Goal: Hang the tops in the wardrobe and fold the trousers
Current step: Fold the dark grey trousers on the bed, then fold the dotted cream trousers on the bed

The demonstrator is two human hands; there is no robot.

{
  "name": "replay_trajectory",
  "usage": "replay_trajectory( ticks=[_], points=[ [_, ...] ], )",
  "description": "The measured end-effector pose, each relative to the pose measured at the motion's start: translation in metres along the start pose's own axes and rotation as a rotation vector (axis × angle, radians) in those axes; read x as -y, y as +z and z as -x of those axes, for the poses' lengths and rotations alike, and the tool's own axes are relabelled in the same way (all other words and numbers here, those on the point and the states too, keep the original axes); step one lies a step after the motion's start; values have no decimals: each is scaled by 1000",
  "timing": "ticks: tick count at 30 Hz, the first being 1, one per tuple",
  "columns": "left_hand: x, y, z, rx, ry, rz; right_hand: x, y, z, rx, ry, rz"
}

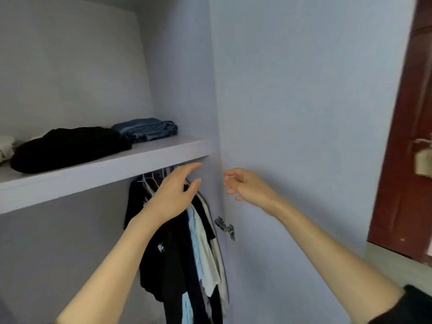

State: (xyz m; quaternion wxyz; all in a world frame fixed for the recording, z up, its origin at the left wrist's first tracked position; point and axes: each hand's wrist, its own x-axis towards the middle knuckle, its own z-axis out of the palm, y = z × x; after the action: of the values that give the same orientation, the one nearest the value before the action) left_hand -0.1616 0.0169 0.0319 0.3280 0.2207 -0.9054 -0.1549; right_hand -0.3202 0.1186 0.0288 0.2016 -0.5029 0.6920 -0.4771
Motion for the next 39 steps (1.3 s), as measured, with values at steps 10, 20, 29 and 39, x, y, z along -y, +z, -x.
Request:
replay_trajectory(
  ticks=[10, 20, 29, 39],
  points=[
    [-171, 141, 65, 294, 163, 471, -87, -127, 212, -150, 331, 16],
    [-410, 292, 154, 679, 418, 738, -164, -244, 494, -690, 629, -134],
    [-585, 414, 247, 1071, 677, 799, -199, -301, 693, -1099, 836, -212],
    [-720, 611, 336, 1504, 785, 744, -333, -389, 829, -1397, 1083, -113]
  ],
)
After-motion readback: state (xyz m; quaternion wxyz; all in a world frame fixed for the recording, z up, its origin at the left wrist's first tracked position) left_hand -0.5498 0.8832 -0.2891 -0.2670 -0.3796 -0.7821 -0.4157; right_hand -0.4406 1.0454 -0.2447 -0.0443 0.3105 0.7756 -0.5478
